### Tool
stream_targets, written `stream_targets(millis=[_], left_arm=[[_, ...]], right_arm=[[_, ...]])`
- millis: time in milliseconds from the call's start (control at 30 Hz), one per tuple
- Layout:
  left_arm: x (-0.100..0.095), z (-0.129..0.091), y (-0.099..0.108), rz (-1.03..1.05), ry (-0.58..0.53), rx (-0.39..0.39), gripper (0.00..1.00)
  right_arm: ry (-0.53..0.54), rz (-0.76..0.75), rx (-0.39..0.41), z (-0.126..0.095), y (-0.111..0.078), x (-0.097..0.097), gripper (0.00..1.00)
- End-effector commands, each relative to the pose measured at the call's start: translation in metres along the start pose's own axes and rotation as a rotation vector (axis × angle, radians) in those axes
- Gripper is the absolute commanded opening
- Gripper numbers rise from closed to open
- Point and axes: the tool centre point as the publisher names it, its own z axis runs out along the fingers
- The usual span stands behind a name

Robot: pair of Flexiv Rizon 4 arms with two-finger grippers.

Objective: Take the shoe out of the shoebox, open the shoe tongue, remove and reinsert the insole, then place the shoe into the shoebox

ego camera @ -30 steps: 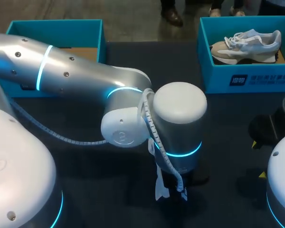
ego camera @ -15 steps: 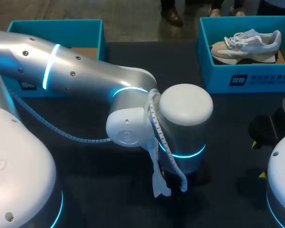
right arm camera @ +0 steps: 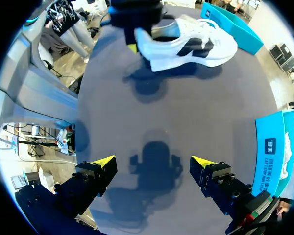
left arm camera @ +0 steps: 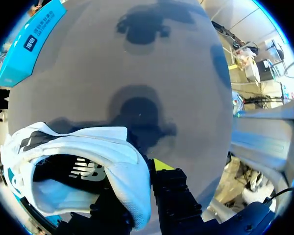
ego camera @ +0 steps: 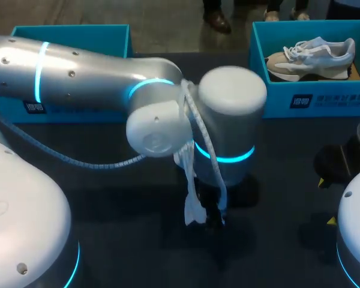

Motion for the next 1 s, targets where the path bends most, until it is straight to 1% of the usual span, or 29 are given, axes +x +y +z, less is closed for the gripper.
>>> stream_targets(millis=[33, 100, 367, 467, 567, 733, 1000], left_arm=[[-0.024, -0.052, 0.037, 0.030, 0.021, 0.019, 0.00], [-0.036, -0.064, 0.045, 0.059, 0.047, 0.018, 0.00], [-0.067, -0.108, 0.073, 0.153, 0.124, 0.025, 0.00], [-0.076, -0.123, 0.082, 0.158, 0.125, 0.016, 0.00], [-0.091, -0.138, 0.093, 0.161, 0.124, 0.005, 0.00], [-0.112, -0.166, 0.112, 0.198, 0.086, -0.010, 0.00], [-0.112, -0.166, 0.112, 0.198, 0.086, -0.010, 0.00]], right_arm=[[-0.005, 0.000, 0.001, 0.000, 0.000, 0.003, 1.00], [-0.005, 0.000, 0.001, 0.000, 0.000, 0.003, 1.00], [-0.005, 0.000, 0.001, 0.000, 0.000, 0.003, 1.00], [-0.005, 0.000, 0.001, 0.000, 0.000, 0.003, 1.00], [-0.005, 0.000, 0.001, 0.000, 0.000, 0.003, 1.00], [-0.005, 0.000, 0.001, 0.000, 0.000, 0.003, 1.00], [-0.005, 0.000, 0.001, 0.000, 0.000, 0.003, 1.00]])
